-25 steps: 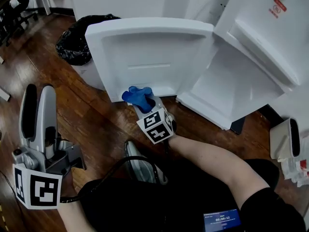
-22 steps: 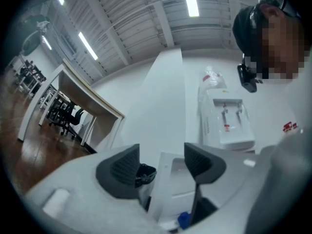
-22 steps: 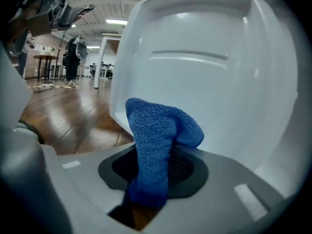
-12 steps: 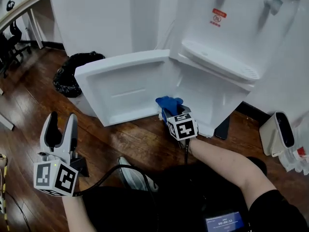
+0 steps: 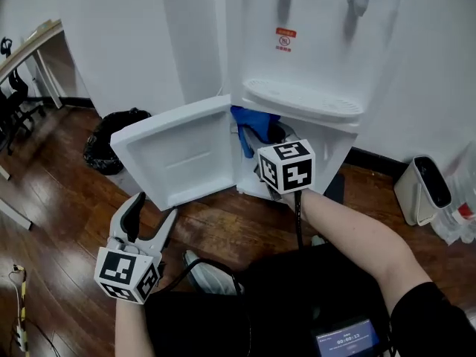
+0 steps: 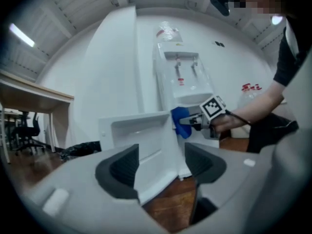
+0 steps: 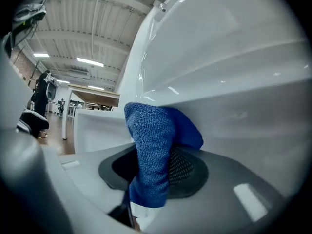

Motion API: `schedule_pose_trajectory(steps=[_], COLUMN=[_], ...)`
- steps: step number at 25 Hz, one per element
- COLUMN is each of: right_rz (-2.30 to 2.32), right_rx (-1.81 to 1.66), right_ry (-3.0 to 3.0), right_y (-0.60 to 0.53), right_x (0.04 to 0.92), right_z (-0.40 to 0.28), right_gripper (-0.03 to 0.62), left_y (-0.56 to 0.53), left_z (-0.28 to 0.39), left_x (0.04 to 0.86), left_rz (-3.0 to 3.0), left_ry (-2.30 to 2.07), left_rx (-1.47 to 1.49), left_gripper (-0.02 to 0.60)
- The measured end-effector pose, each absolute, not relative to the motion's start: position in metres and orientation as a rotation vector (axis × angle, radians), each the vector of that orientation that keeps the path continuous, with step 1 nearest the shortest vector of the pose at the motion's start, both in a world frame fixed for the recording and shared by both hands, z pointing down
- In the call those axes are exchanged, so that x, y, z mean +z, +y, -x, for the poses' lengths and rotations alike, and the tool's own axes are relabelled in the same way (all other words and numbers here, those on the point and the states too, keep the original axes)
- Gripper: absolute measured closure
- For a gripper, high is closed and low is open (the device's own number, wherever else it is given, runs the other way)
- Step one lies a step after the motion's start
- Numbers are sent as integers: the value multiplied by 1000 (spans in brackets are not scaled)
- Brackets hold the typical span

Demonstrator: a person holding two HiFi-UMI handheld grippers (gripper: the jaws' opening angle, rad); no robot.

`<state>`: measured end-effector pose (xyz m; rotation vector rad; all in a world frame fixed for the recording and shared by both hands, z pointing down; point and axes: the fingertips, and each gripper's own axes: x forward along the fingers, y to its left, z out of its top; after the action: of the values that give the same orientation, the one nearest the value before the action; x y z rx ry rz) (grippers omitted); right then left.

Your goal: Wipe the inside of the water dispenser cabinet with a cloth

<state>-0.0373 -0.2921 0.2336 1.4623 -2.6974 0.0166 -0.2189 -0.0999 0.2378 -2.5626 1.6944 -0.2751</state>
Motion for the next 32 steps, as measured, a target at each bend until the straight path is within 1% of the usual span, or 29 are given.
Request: schedule_pose_trajectory(steps=[3, 5, 7, 10, 12, 13, 16, 17, 19, 21, 22, 24, 25, 27, 32], right_rz=[-1260, -1028, -785, -533, -435, -385, -208, -138, 8, 128, 164, 176, 161, 133, 104], right_rx=[95, 144, 209, 267, 244, 216, 119, 89, 25, -13, -18, -11, 8, 74, 170], right_ry=[-2816, -2929, -3012, -3053, -3065, -3071, -3064, -3049, -3007, -2977, -2970, -2966, -2970, -2987, -3015], right_y=[-272, -247, -218, -181, -165, -158, -136, -127, -106, -88, -83, -81, -83, -89, -93], right_x=[236, 233, 230, 228, 229, 230, 244, 251, 264, 273, 276, 280, 281, 281, 276], right_z=[40, 43, 41, 31, 27, 26, 31, 34, 40, 46, 49, 52, 52, 50, 46], right_gripper=[450, 450, 450, 450, 448, 449, 448, 448, 448, 448, 448, 448, 448, 450, 448], left_y=[-89, -82, -87, -113, -132, -138, -139, -132, -111, -91, -86, -84, -86, -89, -90], left_z=[168, 126, 91, 57, 43, 37, 22, 18, 9, 1, 1, 3, 5, 6, 5], left_x=[230, 225, 223, 226, 227, 227, 232, 234, 240, 250, 255, 258, 258, 255, 246], left_rz=[2808, 2936, 2988, 3046, 3148, 3210, 3368, 3402, 3441, 3438, 3423, 3384, 3362, 3324, 3231], left_ry=[1448, 1222, 1046, 907, 867, 844, 689, 605, 426, 303, 284, 309, 334, 389, 499], left_rx=[-264, -342, -406, -408, -362, -323, -146, -92, -48, -81, -98, -109, -107, -99, -92], left_gripper=[287, 301, 299, 285, 284, 268, 181, 167, 167, 170, 196, 239, 247, 261, 270])
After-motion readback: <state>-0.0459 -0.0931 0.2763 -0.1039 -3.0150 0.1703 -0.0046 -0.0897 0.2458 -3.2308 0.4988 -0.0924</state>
